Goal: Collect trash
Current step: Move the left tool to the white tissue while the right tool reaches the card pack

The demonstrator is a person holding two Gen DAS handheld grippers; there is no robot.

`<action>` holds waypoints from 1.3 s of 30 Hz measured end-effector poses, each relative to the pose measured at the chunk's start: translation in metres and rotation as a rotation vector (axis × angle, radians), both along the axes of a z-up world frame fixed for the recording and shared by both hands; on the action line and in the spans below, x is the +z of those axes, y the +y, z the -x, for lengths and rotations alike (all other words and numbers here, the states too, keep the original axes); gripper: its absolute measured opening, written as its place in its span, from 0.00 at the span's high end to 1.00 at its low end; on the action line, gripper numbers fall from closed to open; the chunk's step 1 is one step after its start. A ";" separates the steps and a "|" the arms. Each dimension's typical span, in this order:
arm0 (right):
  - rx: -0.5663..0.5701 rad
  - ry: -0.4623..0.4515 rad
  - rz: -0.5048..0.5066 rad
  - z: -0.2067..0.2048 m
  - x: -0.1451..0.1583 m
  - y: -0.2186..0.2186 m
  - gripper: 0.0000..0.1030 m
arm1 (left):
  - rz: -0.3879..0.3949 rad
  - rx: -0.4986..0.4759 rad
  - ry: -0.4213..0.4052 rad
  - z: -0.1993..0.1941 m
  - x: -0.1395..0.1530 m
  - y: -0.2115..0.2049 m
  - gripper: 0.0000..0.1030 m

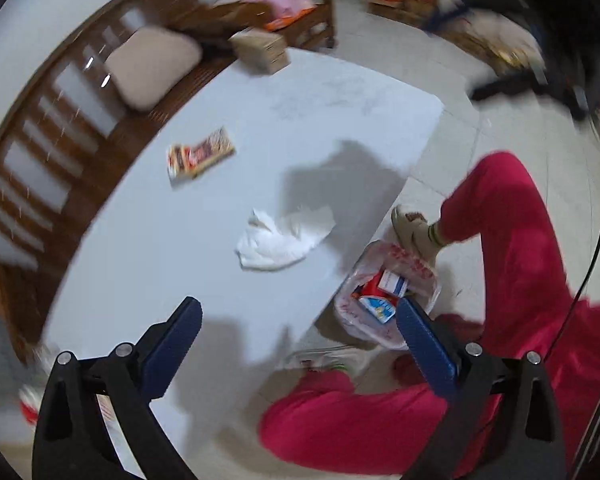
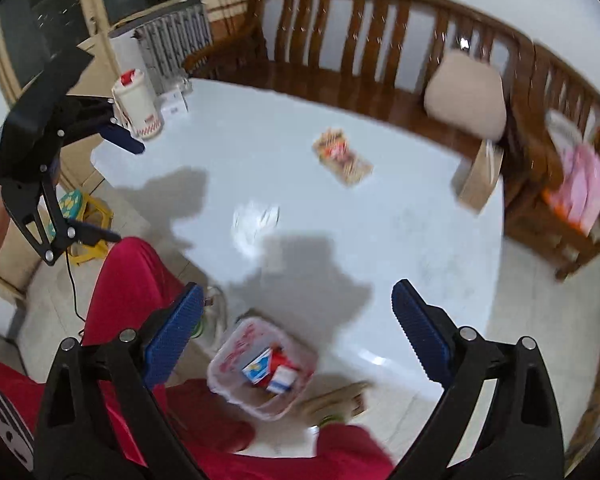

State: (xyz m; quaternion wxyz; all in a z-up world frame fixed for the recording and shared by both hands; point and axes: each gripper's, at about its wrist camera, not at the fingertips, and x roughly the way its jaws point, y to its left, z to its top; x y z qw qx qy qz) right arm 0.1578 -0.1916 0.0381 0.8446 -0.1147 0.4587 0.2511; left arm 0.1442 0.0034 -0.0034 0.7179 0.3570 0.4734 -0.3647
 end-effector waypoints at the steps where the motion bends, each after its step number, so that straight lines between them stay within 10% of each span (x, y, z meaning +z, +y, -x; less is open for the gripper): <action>1: 0.017 0.002 -0.006 -0.008 0.009 -0.001 0.10 | -0.013 -0.036 -0.001 0.000 0.002 -0.002 0.08; 12: 0.106 -0.011 0.055 -0.092 0.033 0.005 0.10 | -0.126 -0.377 0.022 -0.006 -0.027 -0.028 0.08; 39: 0.356 0.330 0.277 -0.264 -0.150 0.099 0.10 | -0.171 -0.480 0.189 -0.082 -0.159 -0.051 0.08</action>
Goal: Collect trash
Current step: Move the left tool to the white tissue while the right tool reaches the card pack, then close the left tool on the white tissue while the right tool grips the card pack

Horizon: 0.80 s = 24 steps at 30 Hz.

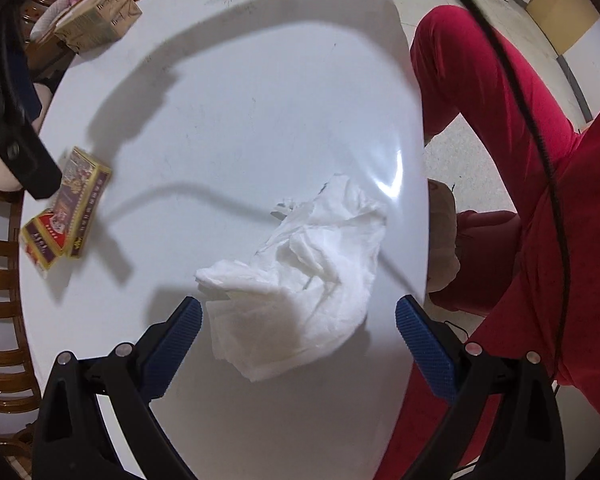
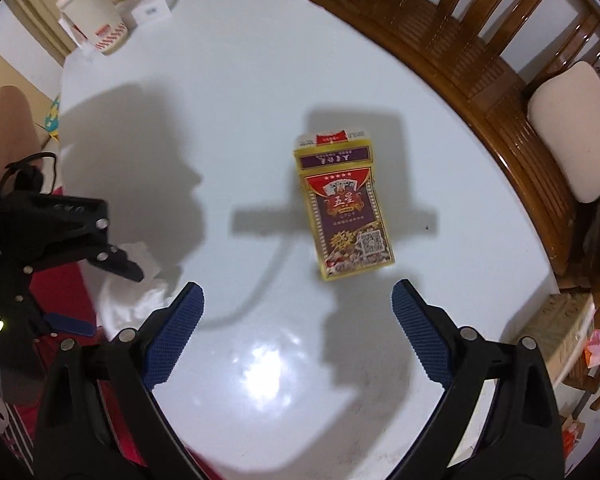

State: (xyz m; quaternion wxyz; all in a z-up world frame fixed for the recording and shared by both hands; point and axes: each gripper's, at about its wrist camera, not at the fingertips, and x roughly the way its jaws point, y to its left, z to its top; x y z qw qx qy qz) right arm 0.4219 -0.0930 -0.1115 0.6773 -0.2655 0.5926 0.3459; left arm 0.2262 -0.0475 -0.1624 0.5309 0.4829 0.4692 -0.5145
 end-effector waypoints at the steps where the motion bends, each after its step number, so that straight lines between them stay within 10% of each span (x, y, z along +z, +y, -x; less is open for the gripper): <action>1: 0.005 0.009 0.003 -0.004 -0.006 0.003 0.10 | 0.003 0.000 0.004 -0.002 -0.001 0.000 0.08; 16: -0.035 0.009 0.094 -0.041 -0.076 0.026 0.11 | 0.009 0.044 0.061 -0.025 -0.029 0.000 0.09; 24: -0.078 -0.017 0.045 -0.036 -0.069 0.018 0.39 | 0.041 0.076 0.064 -0.034 -0.024 0.000 0.15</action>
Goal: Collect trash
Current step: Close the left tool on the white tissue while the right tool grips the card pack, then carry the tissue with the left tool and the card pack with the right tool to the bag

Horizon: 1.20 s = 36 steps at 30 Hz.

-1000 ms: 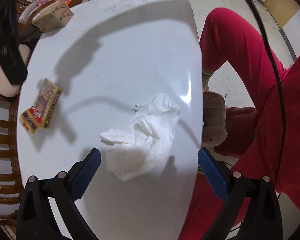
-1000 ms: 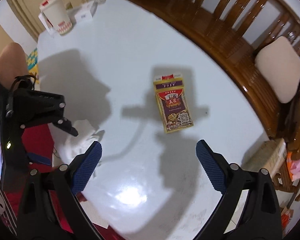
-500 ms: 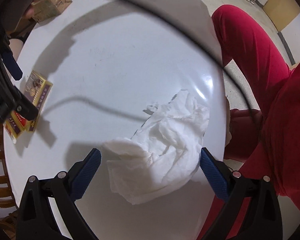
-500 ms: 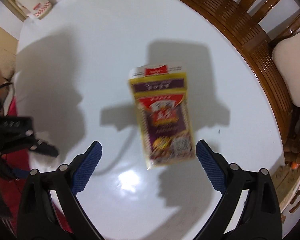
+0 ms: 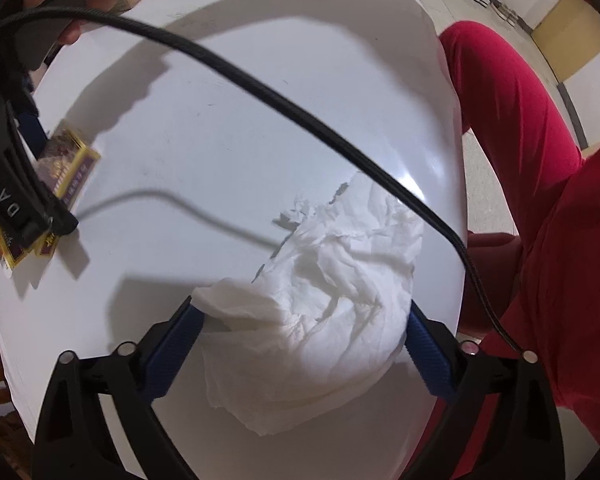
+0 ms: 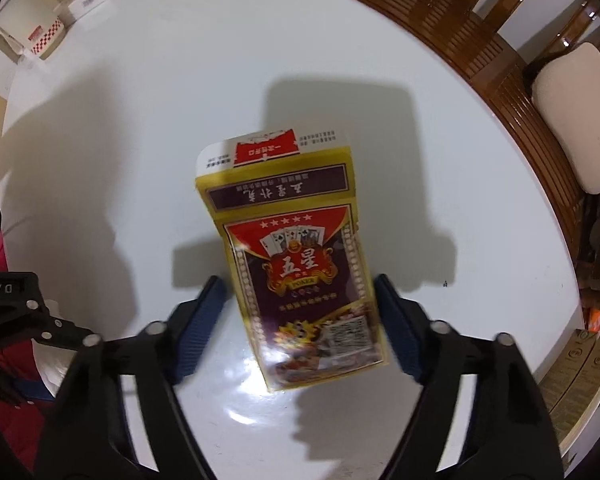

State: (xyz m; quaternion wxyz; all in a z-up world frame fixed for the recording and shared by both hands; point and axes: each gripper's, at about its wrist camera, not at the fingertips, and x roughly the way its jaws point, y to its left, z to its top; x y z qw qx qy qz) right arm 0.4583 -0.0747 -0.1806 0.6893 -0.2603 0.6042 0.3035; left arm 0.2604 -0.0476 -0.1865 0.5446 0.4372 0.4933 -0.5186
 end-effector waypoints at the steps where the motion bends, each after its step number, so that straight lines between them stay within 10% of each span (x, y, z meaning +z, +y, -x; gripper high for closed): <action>1: -0.010 0.004 -0.004 0.002 0.001 -0.001 0.40 | 0.006 0.015 -0.009 -0.001 0.002 0.001 0.20; 12: -0.126 -0.032 -0.038 0.012 0.008 -0.012 0.41 | 0.089 0.342 0.004 -0.036 0.018 0.019 0.68; 20: -0.249 -0.119 -0.088 0.053 0.036 -0.043 0.41 | 0.126 0.726 -0.022 -0.047 0.020 0.048 0.69; 36: -0.413 -0.296 -0.173 0.177 0.082 -0.077 0.41 | 0.172 1.064 -0.138 -0.034 0.037 0.084 0.80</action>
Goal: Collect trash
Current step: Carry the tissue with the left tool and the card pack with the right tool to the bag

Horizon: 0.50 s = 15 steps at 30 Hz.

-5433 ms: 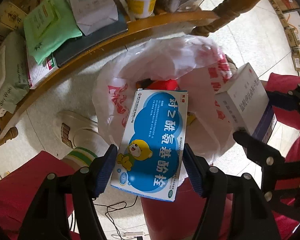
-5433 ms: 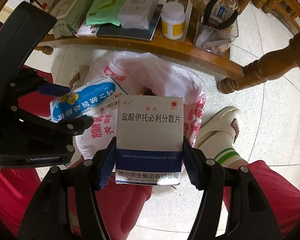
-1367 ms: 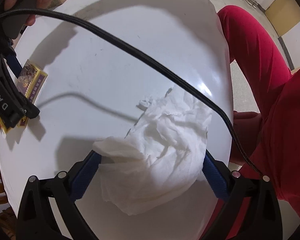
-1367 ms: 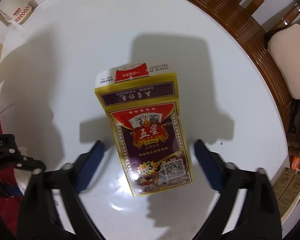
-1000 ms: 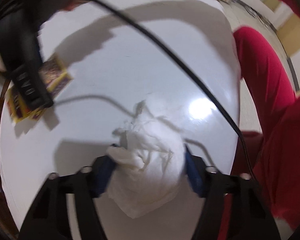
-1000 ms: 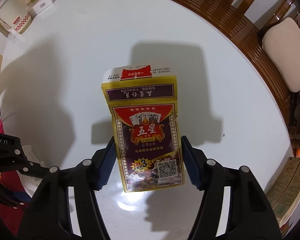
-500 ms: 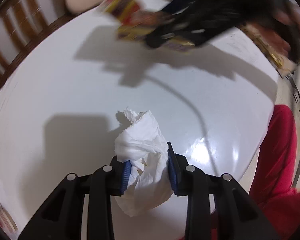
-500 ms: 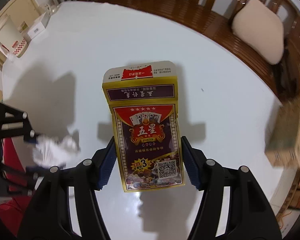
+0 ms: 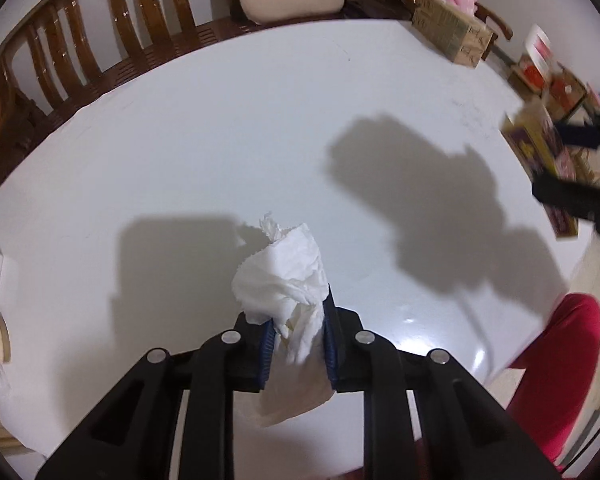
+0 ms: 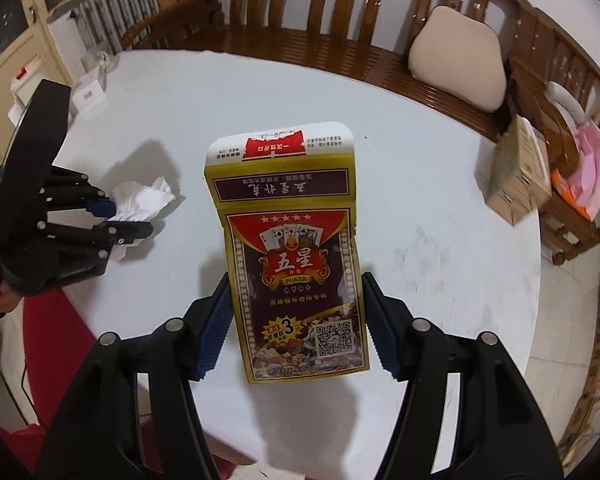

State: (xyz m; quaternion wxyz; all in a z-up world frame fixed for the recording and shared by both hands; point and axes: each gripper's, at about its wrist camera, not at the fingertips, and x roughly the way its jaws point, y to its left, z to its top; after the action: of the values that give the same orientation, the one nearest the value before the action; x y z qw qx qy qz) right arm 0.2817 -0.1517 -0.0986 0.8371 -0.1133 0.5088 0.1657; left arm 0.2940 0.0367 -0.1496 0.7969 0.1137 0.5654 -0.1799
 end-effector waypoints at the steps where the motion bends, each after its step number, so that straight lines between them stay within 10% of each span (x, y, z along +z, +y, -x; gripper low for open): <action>1: -0.007 -0.016 0.001 0.008 0.003 0.000 0.41 | 0.010 0.011 -0.005 0.006 0.002 0.001 0.80; 15: -0.051 -0.090 -0.017 0.077 0.031 -0.001 0.41 | 0.054 0.069 -0.182 0.088 0.063 -0.015 0.80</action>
State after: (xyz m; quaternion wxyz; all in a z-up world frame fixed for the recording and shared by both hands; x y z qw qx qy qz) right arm 0.2045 -0.1524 -0.0679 0.8640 -0.1005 0.4720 0.1435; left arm 0.2064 0.0217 -0.0864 0.8534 0.0884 0.4894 -0.1563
